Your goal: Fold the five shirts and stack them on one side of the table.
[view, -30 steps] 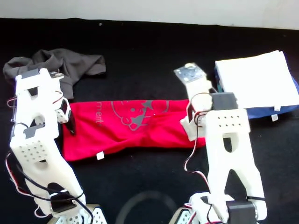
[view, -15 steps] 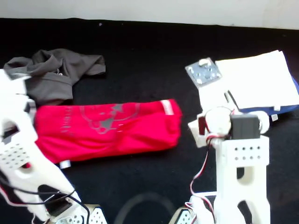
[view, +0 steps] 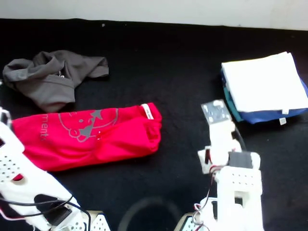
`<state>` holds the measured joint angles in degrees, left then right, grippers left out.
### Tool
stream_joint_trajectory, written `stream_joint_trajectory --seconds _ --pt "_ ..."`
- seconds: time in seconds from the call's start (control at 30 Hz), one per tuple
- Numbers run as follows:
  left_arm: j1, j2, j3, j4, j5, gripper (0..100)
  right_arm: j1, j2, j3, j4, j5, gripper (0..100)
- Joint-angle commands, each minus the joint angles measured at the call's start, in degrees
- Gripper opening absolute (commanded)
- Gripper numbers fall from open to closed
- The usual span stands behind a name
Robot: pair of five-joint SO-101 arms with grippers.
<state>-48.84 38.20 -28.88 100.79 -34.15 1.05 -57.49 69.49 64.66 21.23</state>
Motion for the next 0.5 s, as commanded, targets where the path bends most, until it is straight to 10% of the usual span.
stream_joint_trajectory --seconds 0.0,0.47 --pt "7.69 -12.00 11.65 0.88 -0.26 1 2.15 -5.76 7.34 -3.82 0.44 0.6" --pt "52.35 -43.12 29.05 0.53 19.16 1 3.56 -22.20 29.58 -15.08 0.26 0.7"
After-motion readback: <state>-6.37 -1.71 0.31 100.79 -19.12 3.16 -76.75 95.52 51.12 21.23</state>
